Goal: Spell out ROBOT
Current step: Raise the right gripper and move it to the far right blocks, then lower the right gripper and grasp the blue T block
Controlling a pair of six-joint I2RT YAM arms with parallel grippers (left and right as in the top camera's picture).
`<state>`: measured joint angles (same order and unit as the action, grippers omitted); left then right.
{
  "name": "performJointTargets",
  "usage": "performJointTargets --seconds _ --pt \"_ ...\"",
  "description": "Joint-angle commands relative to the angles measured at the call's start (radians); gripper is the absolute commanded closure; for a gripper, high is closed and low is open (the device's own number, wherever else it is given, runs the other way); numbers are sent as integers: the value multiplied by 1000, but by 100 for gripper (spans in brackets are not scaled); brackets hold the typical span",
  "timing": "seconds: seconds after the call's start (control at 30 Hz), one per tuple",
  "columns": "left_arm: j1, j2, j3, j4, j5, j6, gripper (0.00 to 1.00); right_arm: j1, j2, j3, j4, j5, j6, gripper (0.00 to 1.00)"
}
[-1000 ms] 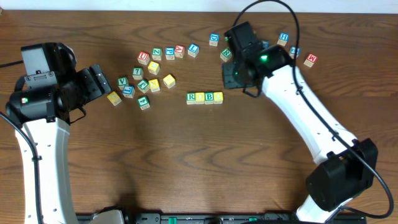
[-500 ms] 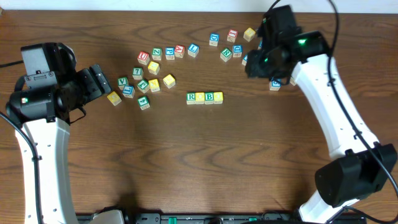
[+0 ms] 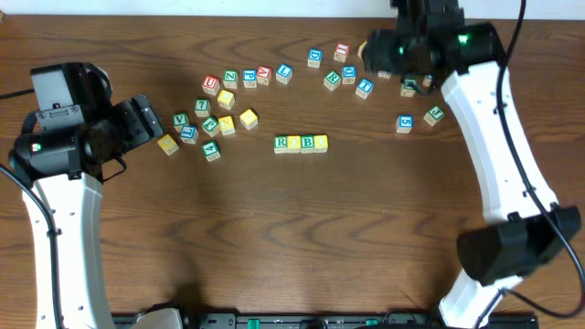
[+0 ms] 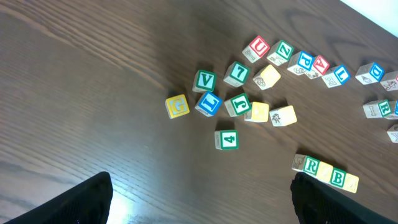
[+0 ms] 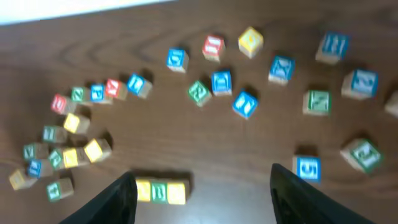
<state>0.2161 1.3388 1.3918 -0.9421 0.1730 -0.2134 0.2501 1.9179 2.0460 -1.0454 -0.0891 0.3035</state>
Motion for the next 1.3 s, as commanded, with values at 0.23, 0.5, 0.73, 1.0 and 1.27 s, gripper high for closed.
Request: performJointTargets --seconds 0.23,0.5,0.73,1.0,1.27 --pt "3 7 6 -3 -9 -12 9 8 260 76 6 166 265 65" --pt "3 7 6 -3 -9 -12 9 6 317 70 43 220 333 60" --pt "3 7 6 -3 -9 -12 9 5 393 69 79 221 385 53" --pt "3 7 6 -3 -9 -12 10 6 478 69 142 210 384 48" --pt "3 7 6 -3 -9 -12 9 6 518 69 176 211 384 45"
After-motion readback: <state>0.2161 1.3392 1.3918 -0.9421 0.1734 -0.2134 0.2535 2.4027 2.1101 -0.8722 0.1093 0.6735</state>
